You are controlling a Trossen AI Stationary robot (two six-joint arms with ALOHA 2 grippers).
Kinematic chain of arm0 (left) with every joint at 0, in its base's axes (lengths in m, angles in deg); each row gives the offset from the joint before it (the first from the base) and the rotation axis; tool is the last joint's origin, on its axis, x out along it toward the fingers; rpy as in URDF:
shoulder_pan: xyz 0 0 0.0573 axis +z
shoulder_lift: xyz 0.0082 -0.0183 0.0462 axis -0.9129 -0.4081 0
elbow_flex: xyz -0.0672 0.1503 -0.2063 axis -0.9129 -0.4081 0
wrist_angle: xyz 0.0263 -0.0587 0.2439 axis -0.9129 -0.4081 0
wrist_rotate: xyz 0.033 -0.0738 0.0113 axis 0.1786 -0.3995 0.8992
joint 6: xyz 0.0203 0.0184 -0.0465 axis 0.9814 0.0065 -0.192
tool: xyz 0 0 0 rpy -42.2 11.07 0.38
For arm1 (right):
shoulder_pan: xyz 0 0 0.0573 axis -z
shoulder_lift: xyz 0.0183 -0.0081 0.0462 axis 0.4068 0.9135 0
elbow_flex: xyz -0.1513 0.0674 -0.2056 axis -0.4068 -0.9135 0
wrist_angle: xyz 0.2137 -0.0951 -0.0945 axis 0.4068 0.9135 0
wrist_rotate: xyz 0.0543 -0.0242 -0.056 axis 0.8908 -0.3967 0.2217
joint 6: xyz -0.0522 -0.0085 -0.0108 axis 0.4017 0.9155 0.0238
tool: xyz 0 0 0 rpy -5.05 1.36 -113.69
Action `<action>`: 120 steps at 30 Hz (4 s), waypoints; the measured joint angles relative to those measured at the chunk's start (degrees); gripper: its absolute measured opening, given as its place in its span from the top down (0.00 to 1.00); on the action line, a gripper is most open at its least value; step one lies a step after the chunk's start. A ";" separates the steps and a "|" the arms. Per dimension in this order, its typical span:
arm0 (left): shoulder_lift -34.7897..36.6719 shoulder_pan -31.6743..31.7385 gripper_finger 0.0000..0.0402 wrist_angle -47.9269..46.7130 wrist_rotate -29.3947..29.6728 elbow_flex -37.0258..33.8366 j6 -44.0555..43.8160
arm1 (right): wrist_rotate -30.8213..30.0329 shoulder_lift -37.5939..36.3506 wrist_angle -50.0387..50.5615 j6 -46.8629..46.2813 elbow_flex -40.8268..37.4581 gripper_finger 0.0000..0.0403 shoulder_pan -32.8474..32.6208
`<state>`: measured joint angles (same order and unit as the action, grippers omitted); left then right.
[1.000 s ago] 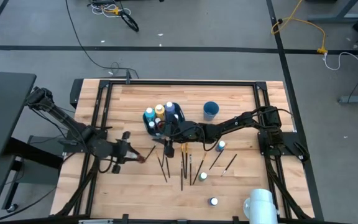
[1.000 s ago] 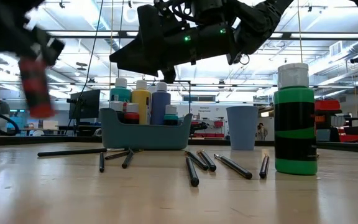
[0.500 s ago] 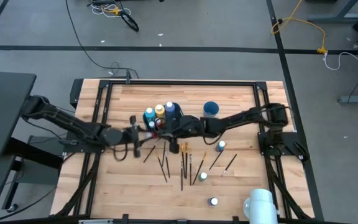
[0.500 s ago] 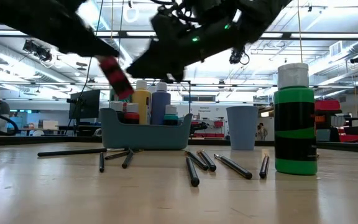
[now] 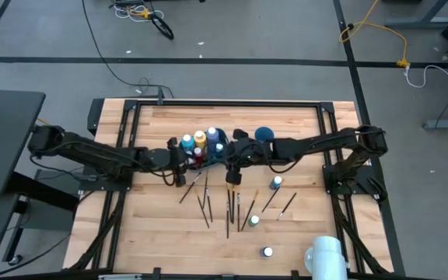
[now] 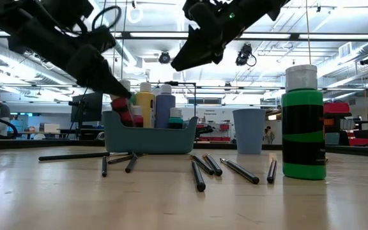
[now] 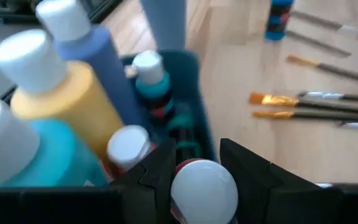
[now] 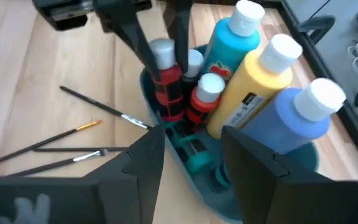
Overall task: Pick & Place Paint Supplies
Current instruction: Put the red paint bottle into the blue bin, then put the small blue paint bottle into the blue bin
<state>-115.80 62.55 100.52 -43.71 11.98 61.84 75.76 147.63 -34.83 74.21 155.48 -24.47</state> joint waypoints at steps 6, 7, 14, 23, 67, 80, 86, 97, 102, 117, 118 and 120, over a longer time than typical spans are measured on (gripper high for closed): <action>-2.95 1.73 0.70 1.86 -0.25 0.19 0.07 | -0.08 0.07 0.98 0.41 0.00 0.59 0.04; -3.23 1.82 0.70 2.43 -0.21 0.19 0.13 | -0.11 0.09 1.04 0.41 0.00 0.59 0.03; -2.69 1.86 0.67 2.53 -0.14 0.05 1.05 | -0.06 0.10 0.77 0.41 0.00 0.59 0.00; -1.64 1.79 0.70 -9.53 0.10 8.87 5.39 | -0.04 0.15 0.90 0.41 0.00 0.59 0.00; -13.15 -0.56 0.48 -28.76 0.91 21.07 -0.26 | 0.60 0.19 1.60 -0.09 -0.02 0.59 -0.02; -7.03 -0.81 0.48 -28.99 -6.91 23.62 -0.32 | 8.29 0.19 2.58 2.99 -0.02 0.59 -4.18; 0.77 -2.52 0.48 -29.34 -2.29 23.62 -2.52 | 8.29 -2.92 9.08 2.62 -0.02 0.59 -7.28; 13.10 -7.55 0.48 -29.82 -1.58 20.88 -1.83 | 3.24 -16.88 11.80 -6.97 -12.46 0.59 -9.04; 15.70 -8.47 0.48 -29.46 1.53 17.39 -3.08 | -0.74 -26.73 9.33 -10.86 -23.32 0.59 -8.85; 16.02 -8.47 0.48 -27.61 4.19 15.79 -3.71 | 5.63 -41.82 -7.86 -6.16 -49.16 0.59 -8.82; 16.02 -8.47 0.48 -27.38 4.15 15.79 -3.48 | 5.64 -41.82 -8.94 -6.12 -50.21 0.59 -8.70; 16.02 -8.47 0.48 -27.24 4.20 15.79 -3.37 | 5.71 -41.56 -11.69 -7.25 -51.96 0.59 -8.66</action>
<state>-99.79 54.08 73.29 -39.51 27.77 58.47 81.47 106.07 -46.52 66.96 103.52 -33.13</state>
